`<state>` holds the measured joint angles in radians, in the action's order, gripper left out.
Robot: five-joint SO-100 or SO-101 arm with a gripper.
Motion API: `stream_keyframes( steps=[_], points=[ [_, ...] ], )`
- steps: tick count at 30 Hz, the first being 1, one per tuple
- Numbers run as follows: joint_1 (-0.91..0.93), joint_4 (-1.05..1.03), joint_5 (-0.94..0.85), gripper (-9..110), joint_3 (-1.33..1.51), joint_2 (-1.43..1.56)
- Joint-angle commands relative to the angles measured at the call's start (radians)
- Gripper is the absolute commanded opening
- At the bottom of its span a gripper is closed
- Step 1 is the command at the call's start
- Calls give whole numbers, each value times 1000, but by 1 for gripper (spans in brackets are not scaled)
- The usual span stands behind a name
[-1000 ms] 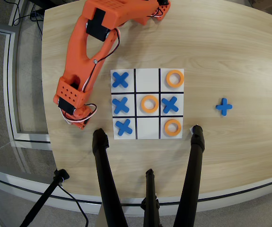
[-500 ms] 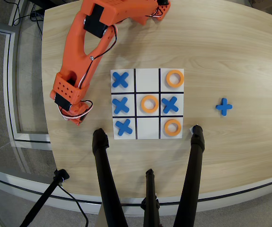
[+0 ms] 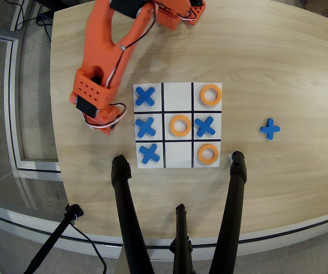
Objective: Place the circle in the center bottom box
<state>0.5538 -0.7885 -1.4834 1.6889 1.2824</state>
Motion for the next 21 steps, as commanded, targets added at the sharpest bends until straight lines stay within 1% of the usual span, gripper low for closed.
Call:
stream_keyframes(
  steps=[1,4,8,12,16,21],
  points=[
    [-67,-109,94,0,-61,137],
    [-127,-250,143,0,-123,242],
    [-215,-354,173,0,-89,416],
    [-311,-362,167,0,121,618],
    [-408,-308,160,0,422,834],
    [-522,-296,158,0,670,976]
  ],
)
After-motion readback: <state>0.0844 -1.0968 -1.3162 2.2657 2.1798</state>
